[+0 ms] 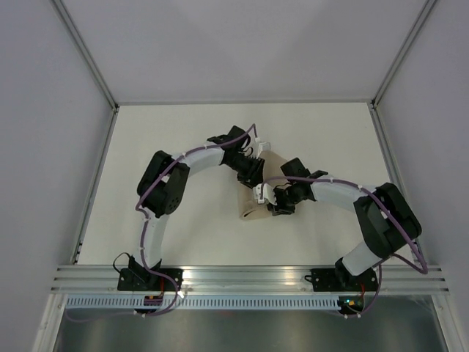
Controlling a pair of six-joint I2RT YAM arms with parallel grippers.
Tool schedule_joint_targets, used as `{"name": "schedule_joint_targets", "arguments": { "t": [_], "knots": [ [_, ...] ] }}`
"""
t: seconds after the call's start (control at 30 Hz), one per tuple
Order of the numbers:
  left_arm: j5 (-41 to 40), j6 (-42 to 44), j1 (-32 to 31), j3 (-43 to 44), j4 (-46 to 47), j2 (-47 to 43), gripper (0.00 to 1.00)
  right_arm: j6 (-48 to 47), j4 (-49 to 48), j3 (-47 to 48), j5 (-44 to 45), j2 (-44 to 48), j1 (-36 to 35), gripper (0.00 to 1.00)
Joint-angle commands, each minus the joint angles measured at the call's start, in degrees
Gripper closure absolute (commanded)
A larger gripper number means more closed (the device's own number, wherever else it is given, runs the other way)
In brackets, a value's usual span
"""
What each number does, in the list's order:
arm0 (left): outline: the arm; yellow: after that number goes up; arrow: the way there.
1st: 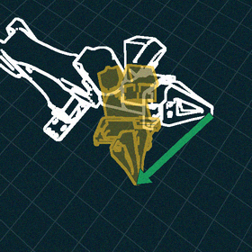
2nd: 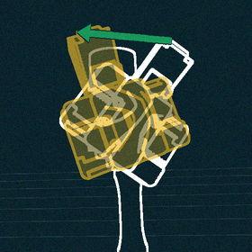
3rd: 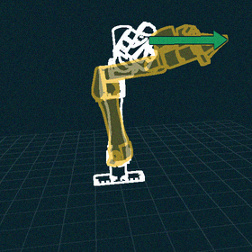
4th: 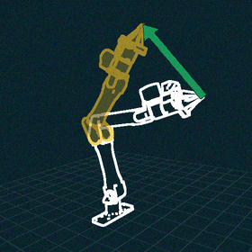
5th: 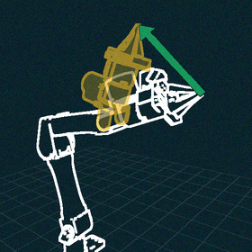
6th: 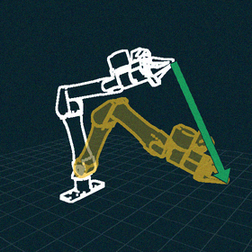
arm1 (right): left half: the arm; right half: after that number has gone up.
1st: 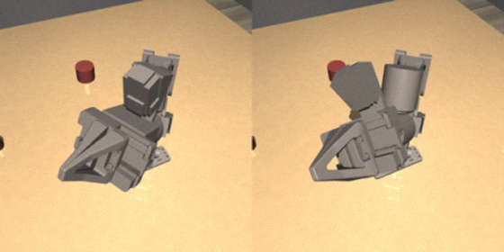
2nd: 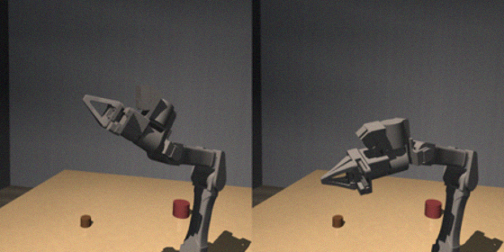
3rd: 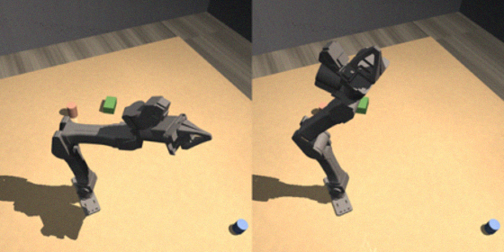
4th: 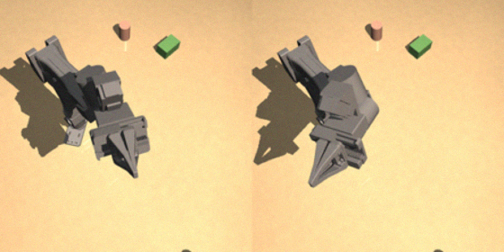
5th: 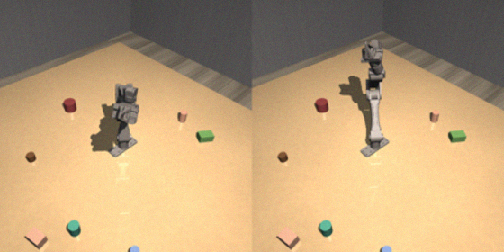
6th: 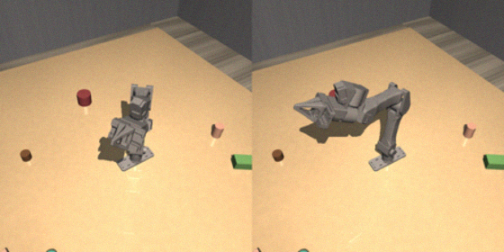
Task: Fold the napkin, place the utensils inside, and roll it up
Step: Roll the napkin at the center of the board.
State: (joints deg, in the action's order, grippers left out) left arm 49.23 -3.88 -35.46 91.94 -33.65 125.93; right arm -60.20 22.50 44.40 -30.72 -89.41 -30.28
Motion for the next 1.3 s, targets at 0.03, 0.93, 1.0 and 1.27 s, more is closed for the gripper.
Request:
{"name": "schedule_joint_targets", "arguments": {
  "t": [0.03,0.93,1.0,1.27],
  "knots": [
    [-8.78,-11.22,2.85,-6.93,14.29,-10.95,0.63,-6.66,19.58,5.33,-10.14,-10.23,5.57,0.78],
    [-57.23,18.2,-25.26,-47.46,57.02,-37.6,0.54,-15.65,46.41,29.95,-16.83,-37.42,14.55,0.78],
    [-56.97,18.82,-27.02,-48.17,57.64,-36.03,0.53,-15.21,46.23,30.04,-16.65,-37.6,14.64,0.78],
    [-58.11,21.46,-32.74,-47.64,60.28,-31.1,0.52,-13.89,45.35,30.3,-16.13,-38.21,14.73,0.78]
  ]
}}
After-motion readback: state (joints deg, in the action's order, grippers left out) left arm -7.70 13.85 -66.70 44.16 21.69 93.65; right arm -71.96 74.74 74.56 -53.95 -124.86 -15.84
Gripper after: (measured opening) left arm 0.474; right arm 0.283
